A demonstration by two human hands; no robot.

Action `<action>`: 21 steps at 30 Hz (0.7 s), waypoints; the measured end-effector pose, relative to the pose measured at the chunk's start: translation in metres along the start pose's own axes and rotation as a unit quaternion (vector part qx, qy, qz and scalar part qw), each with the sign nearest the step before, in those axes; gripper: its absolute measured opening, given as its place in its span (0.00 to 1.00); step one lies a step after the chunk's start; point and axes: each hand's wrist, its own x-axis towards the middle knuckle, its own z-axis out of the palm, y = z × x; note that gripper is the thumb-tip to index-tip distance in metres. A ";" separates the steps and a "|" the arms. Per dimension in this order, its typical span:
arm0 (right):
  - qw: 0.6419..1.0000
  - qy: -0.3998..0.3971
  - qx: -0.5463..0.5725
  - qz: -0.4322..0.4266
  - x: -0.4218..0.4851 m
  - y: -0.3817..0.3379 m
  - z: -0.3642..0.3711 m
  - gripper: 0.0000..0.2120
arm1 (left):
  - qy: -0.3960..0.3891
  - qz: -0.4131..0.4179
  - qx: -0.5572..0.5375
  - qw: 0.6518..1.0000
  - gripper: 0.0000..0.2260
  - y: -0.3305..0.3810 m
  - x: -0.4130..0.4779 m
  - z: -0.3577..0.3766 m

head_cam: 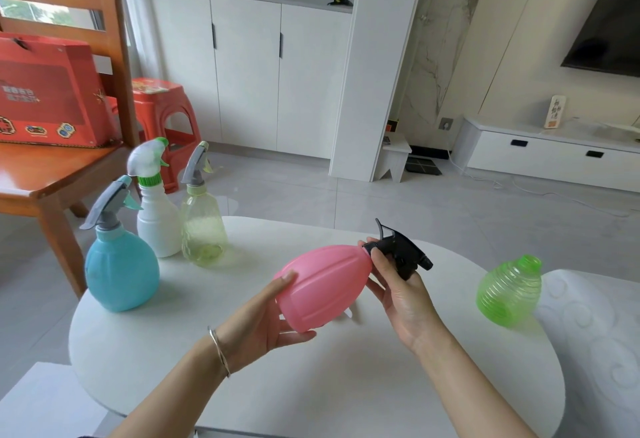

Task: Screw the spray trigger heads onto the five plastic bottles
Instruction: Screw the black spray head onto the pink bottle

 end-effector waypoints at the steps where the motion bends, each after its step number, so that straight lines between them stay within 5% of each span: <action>1: 1.000 0.009 -0.002 -0.004 0.000 0.001 0.001 0.15 | 0.014 0.008 0.002 1.000 0.38 -0.001 0.000 0.000; 13: 0.999 0.052 0.013 0.000 0.000 0.000 0.007 0.11 | 0.057 0.136 0.081 0.986 0.29 -0.001 -0.005 0.008; 21: 0.998 -0.030 0.003 0.051 0.000 -0.006 0.005 0.12 | -0.033 0.049 0.123 0.991 0.29 0.016 -0.016 -0.005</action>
